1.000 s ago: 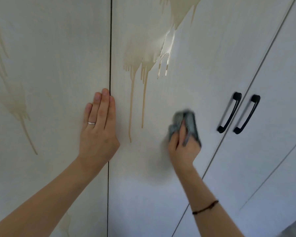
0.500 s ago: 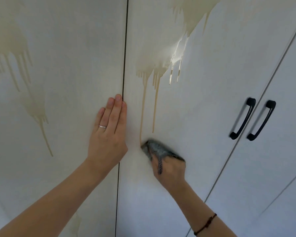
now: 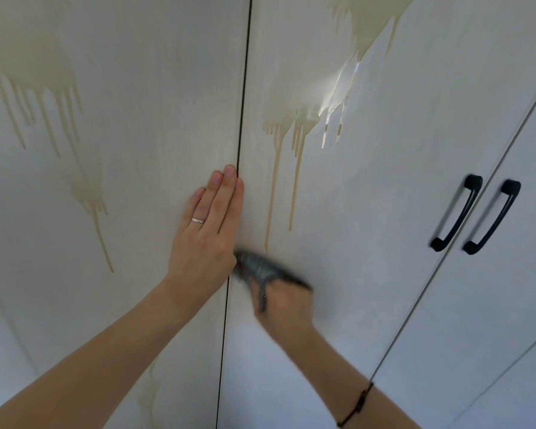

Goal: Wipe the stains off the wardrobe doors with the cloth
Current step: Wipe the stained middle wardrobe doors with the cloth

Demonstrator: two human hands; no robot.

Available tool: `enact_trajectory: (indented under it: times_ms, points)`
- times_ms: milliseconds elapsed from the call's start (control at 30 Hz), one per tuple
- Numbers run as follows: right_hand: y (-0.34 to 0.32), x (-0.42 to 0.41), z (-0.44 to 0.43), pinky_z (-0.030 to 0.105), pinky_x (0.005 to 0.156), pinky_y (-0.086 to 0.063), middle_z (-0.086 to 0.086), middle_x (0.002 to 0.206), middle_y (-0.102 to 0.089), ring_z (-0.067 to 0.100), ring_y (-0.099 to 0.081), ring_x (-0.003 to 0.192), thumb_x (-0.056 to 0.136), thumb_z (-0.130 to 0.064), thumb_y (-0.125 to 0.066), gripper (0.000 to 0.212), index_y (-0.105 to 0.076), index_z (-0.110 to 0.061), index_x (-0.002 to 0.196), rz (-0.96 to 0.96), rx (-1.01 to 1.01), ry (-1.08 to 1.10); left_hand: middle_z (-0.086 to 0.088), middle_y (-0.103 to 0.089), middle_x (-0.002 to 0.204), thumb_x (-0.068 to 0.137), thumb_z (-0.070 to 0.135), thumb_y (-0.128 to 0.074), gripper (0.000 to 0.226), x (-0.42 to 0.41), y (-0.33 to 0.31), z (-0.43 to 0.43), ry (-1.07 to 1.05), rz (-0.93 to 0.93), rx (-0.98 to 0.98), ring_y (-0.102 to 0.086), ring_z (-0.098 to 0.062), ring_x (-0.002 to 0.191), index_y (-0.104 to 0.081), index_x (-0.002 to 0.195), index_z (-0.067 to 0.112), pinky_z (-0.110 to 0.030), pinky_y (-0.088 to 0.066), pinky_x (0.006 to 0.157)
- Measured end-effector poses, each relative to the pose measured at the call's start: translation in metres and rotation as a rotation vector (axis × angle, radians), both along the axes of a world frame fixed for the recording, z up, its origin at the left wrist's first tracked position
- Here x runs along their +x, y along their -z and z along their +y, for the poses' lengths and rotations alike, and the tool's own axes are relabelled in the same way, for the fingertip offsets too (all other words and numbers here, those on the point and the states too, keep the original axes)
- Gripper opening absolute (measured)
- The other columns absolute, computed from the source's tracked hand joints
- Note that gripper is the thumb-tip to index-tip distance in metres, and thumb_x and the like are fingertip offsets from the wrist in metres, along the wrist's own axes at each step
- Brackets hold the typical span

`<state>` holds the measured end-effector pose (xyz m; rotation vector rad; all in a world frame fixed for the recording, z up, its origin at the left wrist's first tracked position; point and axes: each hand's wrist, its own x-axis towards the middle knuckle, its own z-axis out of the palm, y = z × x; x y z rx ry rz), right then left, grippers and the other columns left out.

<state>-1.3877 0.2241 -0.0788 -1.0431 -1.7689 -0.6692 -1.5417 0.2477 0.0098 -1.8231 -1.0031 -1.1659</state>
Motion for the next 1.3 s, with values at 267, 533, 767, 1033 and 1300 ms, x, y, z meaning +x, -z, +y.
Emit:
enact_trajectory:
  times_ms: [267,533,767,1033,1300]
  points:
    - [-0.039,0.010,0.019,0.031,0.064,-0.048,0.002,0.076,-0.072,0.019,-0.060,0.067,0.099,-0.024,-0.053,0.028,-0.078,-0.019,0.112,0.178,0.215,0.186,-0.021,-0.040,0.153,0.099,-0.007,-0.012,0.056,-0.014,-0.010,-0.003,0.064,0.075,-0.006,-0.039,-0.035,0.143,-0.045,0.144,-0.007,-0.049,-0.041,0.110]
    - [-0.062,0.009,0.016,0.027,0.074,-0.055,-0.008,0.094,-0.077,0.012,-0.069,0.083,0.095,-0.026,-0.065,0.021,-0.079,-0.025,0.110,-0.038,0.216,0.081,-0.019,-0.044,0.151,0.099,-0.003,-0.002,0.063,-0.027,-0.021,-0.009,0.105,0.125,-0.035,-0.043,-0.033,0.141,-0.049,0.141,-0.006,-0.045,-0.043,0.110]
    - [-0.036,-0.016,0.022,0.031,0.066,-0.052,0.001,0.088,-0.076,0.023,-0.068,0.072,0.089,-0.018,-0.065,0.022,-0.079,-0.019,0.106,0.001,0.204,0.144,-0.016,-0.043,0.153,0.083,-0.015,-0.017,0.068,-0.026,-0.026,-0.018,0.160,0.035,-0.089,-0.040,-0.028,0.143,-0.048,0.143,-0.004,-0.039,-0.037,0.116]
    - [-0.072,-0.017,0.018,0.028,0.054,-0.052,-0.003,0.075,-0.074,0.020,-0.067,0.060,0.091,-0.029,-0.072,0.011,-0.081,-0.023,0.092,-0.018,0.213,0.049,-0.014,-0.051,0.147,0.079,-0.015,-0.029,0.066,-0.035,-0.041,-0.026,0.197,0.038,-0.159,-0.052,-0.030,0.132,-0.054,0.139,-0.002,-0.038,-0.044,0.110]
    - [-0.029,-0.026,0.027,0.033,0.056,-0.056,-0.001,0.076,-0.073,0.024,-0.069,0.064,0.084,-0.025,-0.077,0.006,-0.079,-0.019,0.084,-0.026,0.179,0.022,-0.022,-0.049,0.145,0.102,-0.003,-0.016,0.050,-0.035,-0.063,-0.019,0.178,0.063,-0.070,-0.046,-0.036,0.136,-0.049,0.139,-0.010,-0.045,-0.039,0.112]
